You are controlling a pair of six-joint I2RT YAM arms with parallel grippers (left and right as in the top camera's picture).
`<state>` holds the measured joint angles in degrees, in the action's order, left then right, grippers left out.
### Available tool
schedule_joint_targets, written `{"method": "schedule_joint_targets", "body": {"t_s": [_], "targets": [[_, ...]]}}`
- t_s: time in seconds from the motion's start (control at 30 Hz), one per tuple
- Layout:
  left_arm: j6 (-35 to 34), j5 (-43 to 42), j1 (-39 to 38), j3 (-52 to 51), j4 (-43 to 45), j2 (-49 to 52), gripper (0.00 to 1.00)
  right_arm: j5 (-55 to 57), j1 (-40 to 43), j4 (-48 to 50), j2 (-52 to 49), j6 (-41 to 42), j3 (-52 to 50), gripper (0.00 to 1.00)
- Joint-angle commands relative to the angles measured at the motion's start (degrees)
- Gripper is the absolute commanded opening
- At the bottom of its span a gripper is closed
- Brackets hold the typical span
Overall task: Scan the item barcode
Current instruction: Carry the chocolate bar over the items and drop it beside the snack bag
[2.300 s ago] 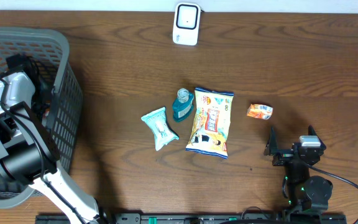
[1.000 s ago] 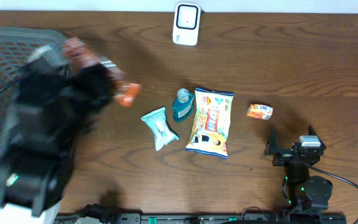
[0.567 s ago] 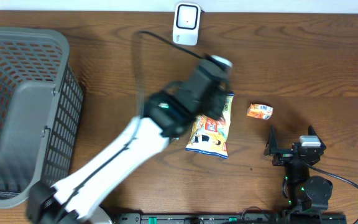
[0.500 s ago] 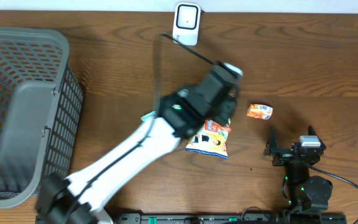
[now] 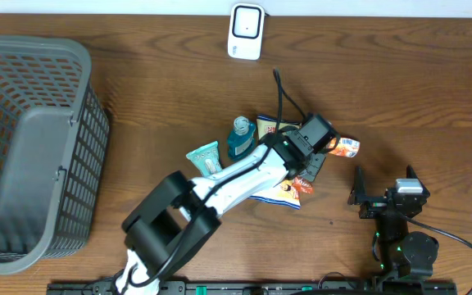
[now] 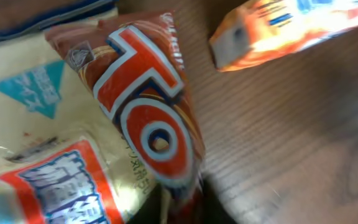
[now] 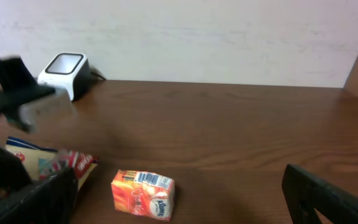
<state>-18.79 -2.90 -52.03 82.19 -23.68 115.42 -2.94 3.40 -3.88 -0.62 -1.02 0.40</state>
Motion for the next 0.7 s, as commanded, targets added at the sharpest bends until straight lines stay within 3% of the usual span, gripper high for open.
{"method": "schedule_joint_targets", "body": {"t_s": [0.0,0.07,0.13,0.33,0.67], "targets": [[-4.26,0.2,-0.02,0.33,0.44,-0.72,0.64,0.24,-0.46,-0.24,0.31,0.57,-0.09,0.99],[-4.26,1.6,0.04,0.35,-0.11,-2.08,0.8,0.24,-0.46,-0.24,0.31,0.57,-0.09,0.99],[-4.24,2.67,0.04,0.39,-1.03,-4.35,0.84,0.24,-0.46,-0.24,0.31,0.57,-0.09,0.99],[-3.34,4.94,1.01,0.57,-3.91,-15.8,0.89,0.24,-0.46,-0.24,0.31,0.57,-0.09,0.99],[3.39,23.61,6.16,0.68,-9.73,-38.07,0.98,0.24,-0.46,-0.24,0.31,0.57,-0.09,0.99]]}}
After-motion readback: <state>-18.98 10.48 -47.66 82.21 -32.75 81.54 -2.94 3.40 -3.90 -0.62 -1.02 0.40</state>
